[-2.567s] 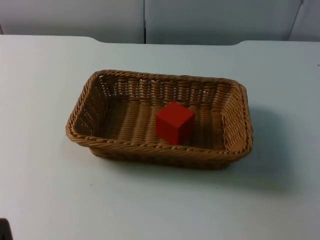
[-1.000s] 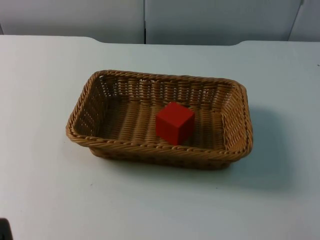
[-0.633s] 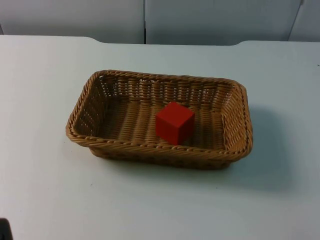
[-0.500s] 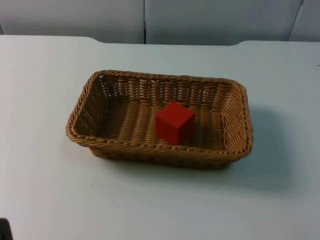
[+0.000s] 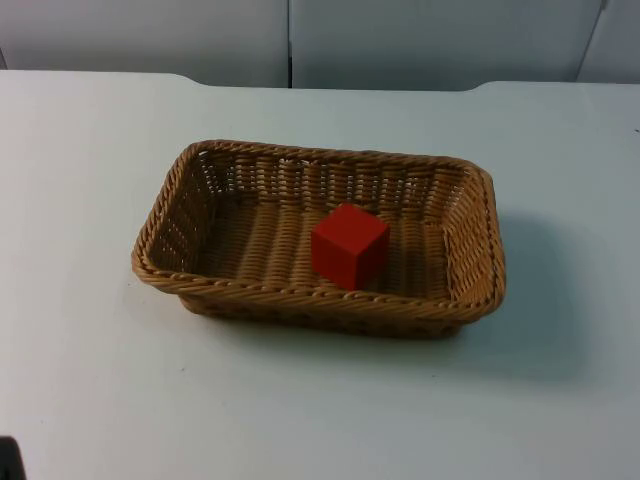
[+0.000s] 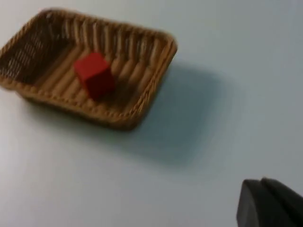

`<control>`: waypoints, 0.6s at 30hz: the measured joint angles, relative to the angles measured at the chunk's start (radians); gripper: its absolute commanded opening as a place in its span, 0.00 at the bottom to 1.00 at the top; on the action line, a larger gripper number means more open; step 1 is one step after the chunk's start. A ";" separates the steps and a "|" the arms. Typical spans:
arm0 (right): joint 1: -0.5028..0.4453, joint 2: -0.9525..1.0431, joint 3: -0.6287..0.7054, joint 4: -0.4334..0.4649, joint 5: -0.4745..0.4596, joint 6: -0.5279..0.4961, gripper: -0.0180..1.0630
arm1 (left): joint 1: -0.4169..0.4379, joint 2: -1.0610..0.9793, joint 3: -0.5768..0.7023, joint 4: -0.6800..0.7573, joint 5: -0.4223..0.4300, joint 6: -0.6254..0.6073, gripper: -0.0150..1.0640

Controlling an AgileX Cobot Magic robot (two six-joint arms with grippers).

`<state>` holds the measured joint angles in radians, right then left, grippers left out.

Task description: Pick up the basket with the left hand and place the cube into the basket with the right hand.

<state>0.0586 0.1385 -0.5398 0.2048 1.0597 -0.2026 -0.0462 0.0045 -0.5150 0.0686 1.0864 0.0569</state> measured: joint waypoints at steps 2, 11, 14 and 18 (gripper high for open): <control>-0.025 -0.038 0.000 0.000 -0.007 0.000 0.01 | 0.000 0.000 0.000 0.000 0.000 0.000 0.01; -0.058 -0.134 0.000 0.008 -0.015 0.000 0.01 | 0.000 0.000 0.000 0.000 0.000 0.000 0.01; -0.061 -0.134 0.000 0.010 -0.020 0.000 0.01 | 0.000 0.000 0.000 0.000 0.000 0.000 0.01; -0.061 -0.134 0.000 0.010 -0.020 0.000 0.01 | 0.000 0.000 0.000 0.000 0.000 0.000 0.01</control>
<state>-0.0021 0.0044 -0.5398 0.2144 1.0399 -0.2026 -0.0462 0.0045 -0.5150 0.0686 1.0864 0.0569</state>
